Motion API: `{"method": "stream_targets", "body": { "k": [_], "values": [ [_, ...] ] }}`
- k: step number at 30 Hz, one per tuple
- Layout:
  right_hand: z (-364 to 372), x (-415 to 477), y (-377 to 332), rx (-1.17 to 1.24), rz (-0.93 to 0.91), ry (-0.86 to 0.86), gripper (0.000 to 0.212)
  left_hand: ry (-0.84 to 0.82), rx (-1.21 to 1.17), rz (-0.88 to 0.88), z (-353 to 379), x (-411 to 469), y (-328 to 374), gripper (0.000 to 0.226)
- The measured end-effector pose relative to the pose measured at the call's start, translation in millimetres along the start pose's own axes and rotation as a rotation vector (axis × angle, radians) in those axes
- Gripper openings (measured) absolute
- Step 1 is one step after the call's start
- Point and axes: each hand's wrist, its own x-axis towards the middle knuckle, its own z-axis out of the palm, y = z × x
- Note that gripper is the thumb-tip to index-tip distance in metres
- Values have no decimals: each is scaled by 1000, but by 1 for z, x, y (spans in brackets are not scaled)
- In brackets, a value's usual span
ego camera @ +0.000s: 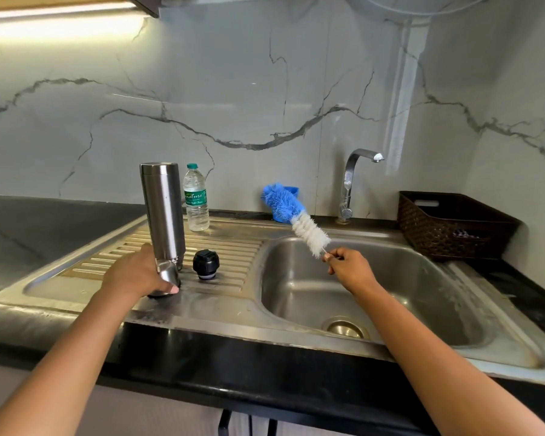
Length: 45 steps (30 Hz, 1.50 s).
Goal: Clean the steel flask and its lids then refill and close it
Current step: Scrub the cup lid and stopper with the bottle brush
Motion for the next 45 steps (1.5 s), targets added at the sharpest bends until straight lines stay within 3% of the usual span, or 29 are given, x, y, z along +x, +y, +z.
{"method": "stream_targets", "body": {
  "k": [4,7,10,12,14,16,21,28,35,45],
  "values": [
    [-1,-2,-2,-1,-2,-8,17,101,-7,-97,-6,3,5,106],
    [-1,-2,-1,10,4,-6,17,345,-444,-100,-9,29,10,126],
    [-2,1,0,50,27,5,18,245,-901,-65,-12,70,25,126],
    [-4,3,1,70,44,12,17,179,-881,-66,-4,93,29,103],
    [-6,6,4,96,42,26,18,230,-800,-98,5,104,32,79],
    [-7,10,3,107,30,26,19,276,-831,-91,11,107,33,71],
    [-5,11,0,120,5,6,20,394,-1046,-94,14,109,21,79],
    [-5,11,2,127,11,-8,20,285,-1157,-127,12,118,5,90],
    [-4,11,4,104,9,-20,20,238,-1082,-121,15,125,-8,101],
    [-1,7,2,101,12,-56,20,248,-887,-171,11,116,-4,90]
  ]
}}
